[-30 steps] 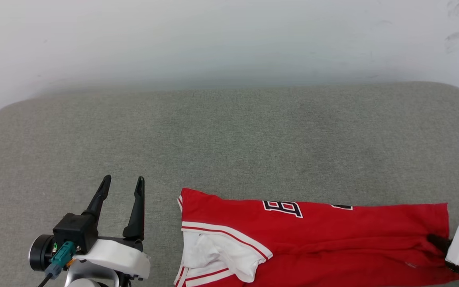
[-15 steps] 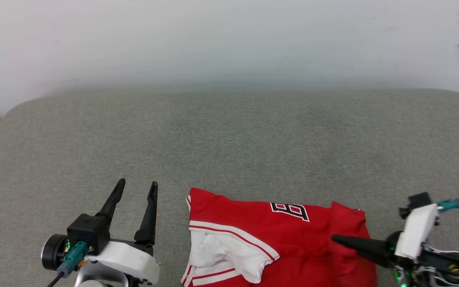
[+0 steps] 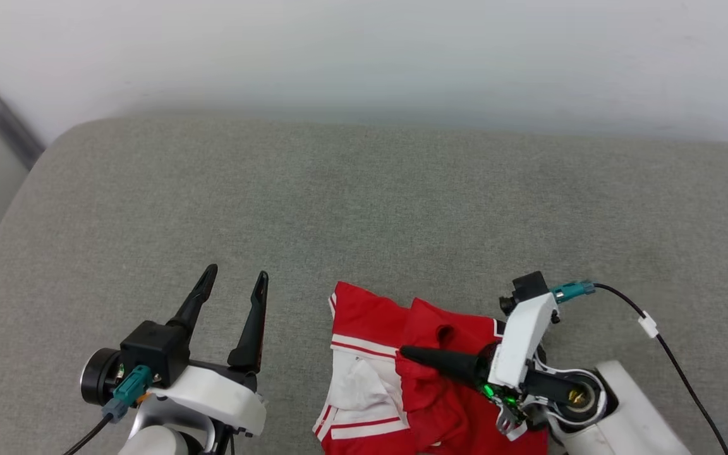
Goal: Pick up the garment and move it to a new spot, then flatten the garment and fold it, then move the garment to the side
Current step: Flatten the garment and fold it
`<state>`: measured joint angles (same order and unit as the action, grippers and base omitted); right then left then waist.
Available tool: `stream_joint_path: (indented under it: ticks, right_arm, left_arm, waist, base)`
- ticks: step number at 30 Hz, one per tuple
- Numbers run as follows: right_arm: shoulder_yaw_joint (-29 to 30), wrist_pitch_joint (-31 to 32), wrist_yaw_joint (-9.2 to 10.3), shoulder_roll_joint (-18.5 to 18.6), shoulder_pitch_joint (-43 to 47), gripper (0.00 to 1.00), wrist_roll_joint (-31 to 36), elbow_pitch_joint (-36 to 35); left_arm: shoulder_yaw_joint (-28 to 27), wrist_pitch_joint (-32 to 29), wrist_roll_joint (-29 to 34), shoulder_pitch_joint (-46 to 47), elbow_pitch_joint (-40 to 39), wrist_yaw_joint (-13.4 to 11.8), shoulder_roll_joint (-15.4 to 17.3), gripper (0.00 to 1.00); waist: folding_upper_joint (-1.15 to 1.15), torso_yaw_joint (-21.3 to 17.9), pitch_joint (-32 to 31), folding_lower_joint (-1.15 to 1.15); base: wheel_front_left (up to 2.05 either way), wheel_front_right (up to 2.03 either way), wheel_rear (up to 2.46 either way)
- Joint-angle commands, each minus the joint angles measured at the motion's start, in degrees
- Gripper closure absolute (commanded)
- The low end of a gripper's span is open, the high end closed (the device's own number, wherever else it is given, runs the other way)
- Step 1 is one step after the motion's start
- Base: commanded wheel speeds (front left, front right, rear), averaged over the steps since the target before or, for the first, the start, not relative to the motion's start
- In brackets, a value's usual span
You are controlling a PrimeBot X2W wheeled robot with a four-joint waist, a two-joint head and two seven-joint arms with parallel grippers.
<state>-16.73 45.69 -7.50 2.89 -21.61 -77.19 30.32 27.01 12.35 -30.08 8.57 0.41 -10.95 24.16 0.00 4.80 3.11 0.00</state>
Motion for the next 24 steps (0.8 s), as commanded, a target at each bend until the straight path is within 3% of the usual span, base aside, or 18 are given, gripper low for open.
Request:
stream_joint_path:
  ticks: [1,3,4,5,10,16,20,24]
  right_arm:
    - [-2.7,-3.0,0.02,0.0,-1.7,1.00,0.8,2.2]
    - [-4.1,-4.2,0.02,0.0,-2.4,0.95,0.9,3.2]
    - [-5.3,-5.3,0.02,0.0,-3.1,0.61,0.7,4.2]
    - [-6.7,-6.0,0.02,0.0,-3.7,0.00,0.6,5.1]
    - [-10.8,-9.8,0.01,0.0,-6.2,0.00,0.2,7.7]
    - [-13.8,-13.7,0.02,0.1,-8.8,0.00,3.5,5.2]
    - [-16.5,-23.4,0.02,5.8,-8.4,0.00,14.7,-1.9]
    - [-14.9,-33.8,0.02,10.9,-6.0,0.00,27.8,-2.6]
  left_arm:
    - [0.0,0.4,0.0,0.8,0.3,0.3,-0.3,0.00]
    - [0.0,0.5,0.0,1.0,0.4,0.4,-0.4,0.00]
    - [0.0,0.6,0.0,1.2,0.6,0.4,-0.4,0.00]
    - [-0.1,0.6,0.0,1.2,0.9,0.4,-0.3,0.00]
    - [0.0,0.9,0.2,1.8,1.3,0.6,-0.6,0.00]
    - [-0.3,1.3,0.2,1.4,1.5,0.1,-0.3,0.00]
    - [-0.5,1.5,-0.3,0.2,2.1,-0.5,-0.4,0.00]
    - [-1.0,1.7,-0.4,-0.5,2.4,-1.2,-0.5,0.00]
  waist:
    - [0.00,1.1,1.2,0.00]
    - [0.00,1.4,1.5,0.00]
    - [0.00,1.5,1.8,0.00]
    - [0.00,1.6,1.9,0.00]
    - [0.00,1.9,2.3,0.00]
    - [0.00,0.8,1.9,0.00]
    - [0.00,-0.6,0.7,0.00]
    - [0.00,-2.0,0.0,0.00]
  base:
    - [0.00,0.00,0.00]
    - [0.00,0.00,0.00]
    - [0.00,0.00,0.00]
    - [0.00,0.00,0.00]
    - [0.00,0.00,0.00]
    - [0.00,0.00,0.00]
    - [0.00,0.00,0.00]
    - [0.00,0.00,0.00]
